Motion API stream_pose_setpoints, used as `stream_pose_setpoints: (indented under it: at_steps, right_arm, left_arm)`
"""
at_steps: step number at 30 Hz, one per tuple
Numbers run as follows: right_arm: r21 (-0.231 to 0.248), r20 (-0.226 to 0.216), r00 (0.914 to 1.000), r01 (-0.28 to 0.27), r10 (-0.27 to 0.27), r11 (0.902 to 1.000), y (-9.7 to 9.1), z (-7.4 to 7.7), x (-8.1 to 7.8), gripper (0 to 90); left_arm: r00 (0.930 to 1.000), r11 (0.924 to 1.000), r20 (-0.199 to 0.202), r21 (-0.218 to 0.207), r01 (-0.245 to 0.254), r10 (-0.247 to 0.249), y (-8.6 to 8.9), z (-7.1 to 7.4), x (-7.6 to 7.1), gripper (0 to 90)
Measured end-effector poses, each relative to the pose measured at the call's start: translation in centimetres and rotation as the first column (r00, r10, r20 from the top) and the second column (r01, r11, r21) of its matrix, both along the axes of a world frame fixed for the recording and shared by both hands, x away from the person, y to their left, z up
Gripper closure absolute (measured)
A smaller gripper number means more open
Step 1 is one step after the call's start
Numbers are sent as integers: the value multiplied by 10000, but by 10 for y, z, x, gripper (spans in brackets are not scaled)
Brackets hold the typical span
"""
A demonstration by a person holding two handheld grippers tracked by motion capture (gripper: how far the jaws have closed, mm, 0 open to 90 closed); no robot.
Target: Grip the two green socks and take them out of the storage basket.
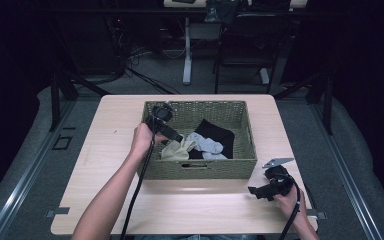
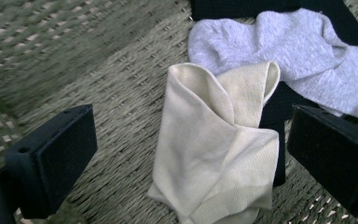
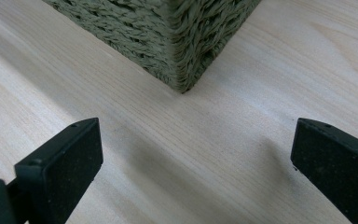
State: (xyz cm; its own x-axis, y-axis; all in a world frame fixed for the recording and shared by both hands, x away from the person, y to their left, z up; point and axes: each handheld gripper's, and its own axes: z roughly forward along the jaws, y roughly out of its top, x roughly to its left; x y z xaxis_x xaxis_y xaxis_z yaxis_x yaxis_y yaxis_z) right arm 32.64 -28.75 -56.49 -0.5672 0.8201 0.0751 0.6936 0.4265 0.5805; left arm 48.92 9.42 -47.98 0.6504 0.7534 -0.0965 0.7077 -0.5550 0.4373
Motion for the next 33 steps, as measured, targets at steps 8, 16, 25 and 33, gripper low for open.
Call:
stream_pose_setpoints:
  at_steps: [8,16,25,33]
  right_arm:
    - [53,-87,10000,-21,21,10000,0,0,0,14]
    - [57,-94,10000,-28,29,10000,0,0,0,14]
    - [40,-96,10000,-16,17,10000,0,0,0,15]
    - [-13,-103,9999,-56,56,10000,0,0,0,15]
  left_arm:
    - [9975,9994,-634,-148,316,-325,-7,-14,9,197]
    - [9930,9986,-1071,113,509,-494,-14,-26,12,318]
    - [9885,9978,-1428,362,554,-497,-20,-35,13,646]
    - [9927,9968,-989,349,722,-684,-18,-24,7,860]
